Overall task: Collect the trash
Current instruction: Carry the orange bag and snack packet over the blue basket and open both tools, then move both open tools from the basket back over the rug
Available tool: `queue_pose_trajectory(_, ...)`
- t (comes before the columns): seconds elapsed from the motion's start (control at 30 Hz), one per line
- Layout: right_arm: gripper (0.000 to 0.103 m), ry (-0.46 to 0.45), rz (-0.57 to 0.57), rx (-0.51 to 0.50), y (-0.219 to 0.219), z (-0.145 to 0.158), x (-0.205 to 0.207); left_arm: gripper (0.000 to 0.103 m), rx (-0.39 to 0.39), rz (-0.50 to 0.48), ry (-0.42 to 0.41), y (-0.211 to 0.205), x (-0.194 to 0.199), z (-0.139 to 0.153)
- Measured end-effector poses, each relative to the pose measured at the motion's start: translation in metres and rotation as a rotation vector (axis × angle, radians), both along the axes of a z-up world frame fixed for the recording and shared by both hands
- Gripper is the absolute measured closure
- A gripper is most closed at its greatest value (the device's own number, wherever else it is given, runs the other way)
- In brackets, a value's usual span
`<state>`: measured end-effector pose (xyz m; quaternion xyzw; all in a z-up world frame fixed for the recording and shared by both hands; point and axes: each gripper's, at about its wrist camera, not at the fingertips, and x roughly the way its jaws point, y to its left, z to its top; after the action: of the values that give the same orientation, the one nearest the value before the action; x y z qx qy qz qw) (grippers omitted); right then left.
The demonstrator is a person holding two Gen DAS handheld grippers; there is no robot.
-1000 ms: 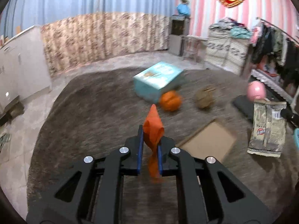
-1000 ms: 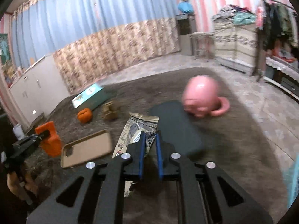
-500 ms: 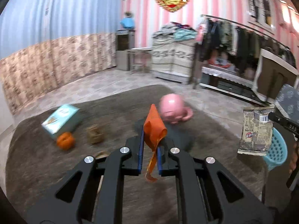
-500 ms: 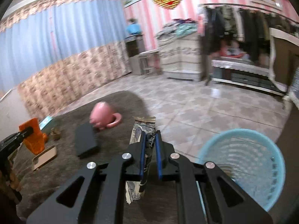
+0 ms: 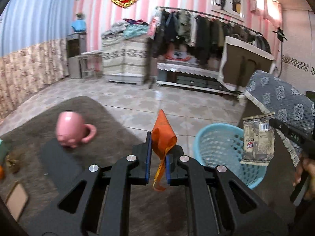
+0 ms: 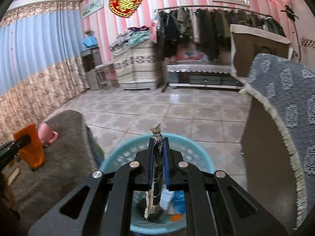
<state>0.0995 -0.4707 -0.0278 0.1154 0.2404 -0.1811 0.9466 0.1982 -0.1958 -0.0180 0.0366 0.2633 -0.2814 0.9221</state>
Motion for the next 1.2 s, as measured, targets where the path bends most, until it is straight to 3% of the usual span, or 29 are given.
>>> queue_pose_trajectory(0.17,0.094,0.025,-0.038,-0.033,-0.019,-0.009,-0.010,0.093,0.010,-0.074,0.032,-0.045,0.009,-0.015)
queue_pose_trajectory(0.57,0.094,0.056,-0.065,-0.008,-0.035,-0.029,-0.011,0.090,0.120,-0.230,-0.005,-0.142,0.002,-0.042)
queue_pose_trajectory(0.6,0.094,0.058,-0.069,-0.006,-0.036,-0.030,-0.012,0.087,0.133,-0.227,-0.020,-0.148,0.002,-0.042)
queue_pose_trajectory(0.67,0.094,0.063,-0.075,-0.004,-0.038,-0.032,-0.012,0.062,0.138,-0.233,-0.026,-0.156,0.004,-0.042)
queue_pose_trajectory(0.83,0.094,0.072,-0.079,-0.006,-0.038,-0.032,-0.013,0.029,0.123,-0.177,-0.046,-0.151,0.016,-0.032)
queue_pose_trajectory(1.07,0.094,0.075,-0.069,0.012,-0.031,-0.036,-0.004,0.010,0.109,-0.031,-0.070,-0.102,0.031,-0.019)
queue_pose_trajectory(1.2,0.093,0.078,-0.059,0.001,-0.020,-0.037,0.009,0.007,0.112,0.031,-0.085,-0.073,0.033,-0.013)
